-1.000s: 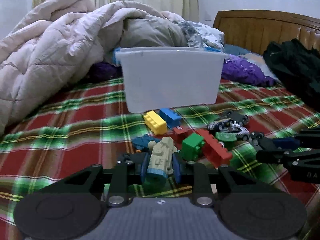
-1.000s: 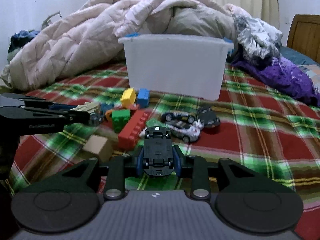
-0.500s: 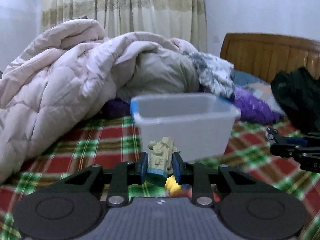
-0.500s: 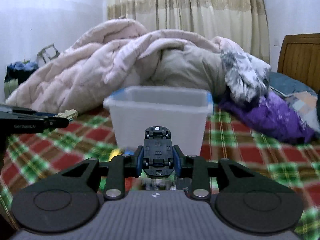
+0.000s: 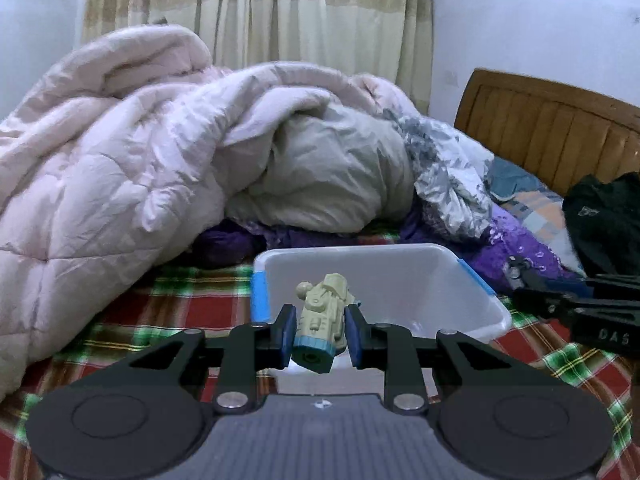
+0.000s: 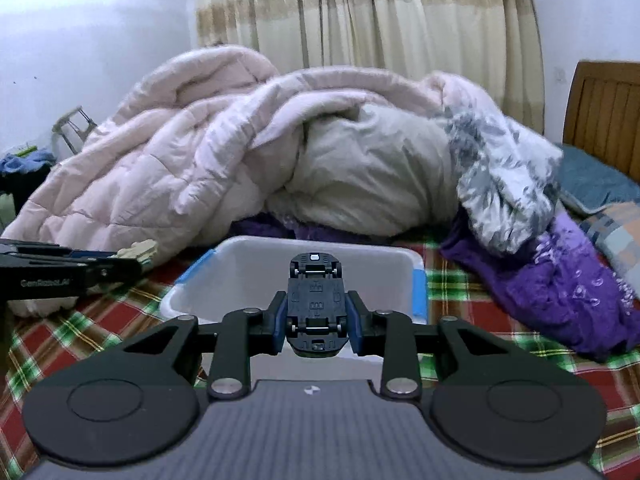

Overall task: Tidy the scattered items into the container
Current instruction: 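Carry both toys to the white bin and open both grippers to drop them, then grasp the dark toy car with the left gripper while the right grasps another black car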

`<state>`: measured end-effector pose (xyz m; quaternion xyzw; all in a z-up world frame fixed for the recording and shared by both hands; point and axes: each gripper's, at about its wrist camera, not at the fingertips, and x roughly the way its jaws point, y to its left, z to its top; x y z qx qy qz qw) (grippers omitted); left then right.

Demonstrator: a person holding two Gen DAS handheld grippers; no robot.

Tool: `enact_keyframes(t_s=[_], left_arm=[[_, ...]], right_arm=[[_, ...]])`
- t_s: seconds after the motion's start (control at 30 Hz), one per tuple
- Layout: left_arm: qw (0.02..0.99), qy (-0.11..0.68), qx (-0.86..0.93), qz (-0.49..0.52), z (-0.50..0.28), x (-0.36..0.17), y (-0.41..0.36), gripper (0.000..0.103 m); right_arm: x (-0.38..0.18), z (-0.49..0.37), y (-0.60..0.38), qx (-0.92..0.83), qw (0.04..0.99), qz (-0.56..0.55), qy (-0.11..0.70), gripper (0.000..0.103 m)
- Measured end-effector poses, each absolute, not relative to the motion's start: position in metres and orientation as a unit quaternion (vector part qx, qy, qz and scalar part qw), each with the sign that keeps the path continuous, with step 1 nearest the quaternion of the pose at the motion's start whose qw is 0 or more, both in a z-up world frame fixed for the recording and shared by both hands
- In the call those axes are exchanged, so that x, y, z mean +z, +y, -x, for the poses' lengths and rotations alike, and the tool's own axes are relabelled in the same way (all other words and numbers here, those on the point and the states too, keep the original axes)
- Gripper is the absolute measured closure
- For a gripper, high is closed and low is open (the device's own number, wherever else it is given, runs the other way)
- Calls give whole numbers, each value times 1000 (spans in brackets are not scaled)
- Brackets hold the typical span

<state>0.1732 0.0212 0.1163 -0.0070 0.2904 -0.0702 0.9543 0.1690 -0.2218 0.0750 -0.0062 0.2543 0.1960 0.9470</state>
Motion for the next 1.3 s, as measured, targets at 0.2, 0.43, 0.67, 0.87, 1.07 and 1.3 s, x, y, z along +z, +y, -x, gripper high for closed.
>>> enact_keyframes(t_s=[0.2,0.43,0.67,0.87,1.07,1.3], left_arm=[[938,340,-73,11,-216,104,12,73],[930,363,-55,0,-242,88,12,36],[931,360,-61,-16,-232,78,17,36],[949,298,-101,-11,-151,66,34,28],[949,291,-98,-72,-60,0,37,24],[932,341,-90,-77,-37,-53,29,24]], right_arm=[[71,-213,-215,182,935,11,304,69],[62,-246,-202,176,928,31,328,22],[63,-234,-211,185,932,10,312,22],[47,-158,-236,212,940,7,265,17],[-21,-91,-259,190,943,21,271,15],[-52,-83,-249,172,941,62,285,20]])
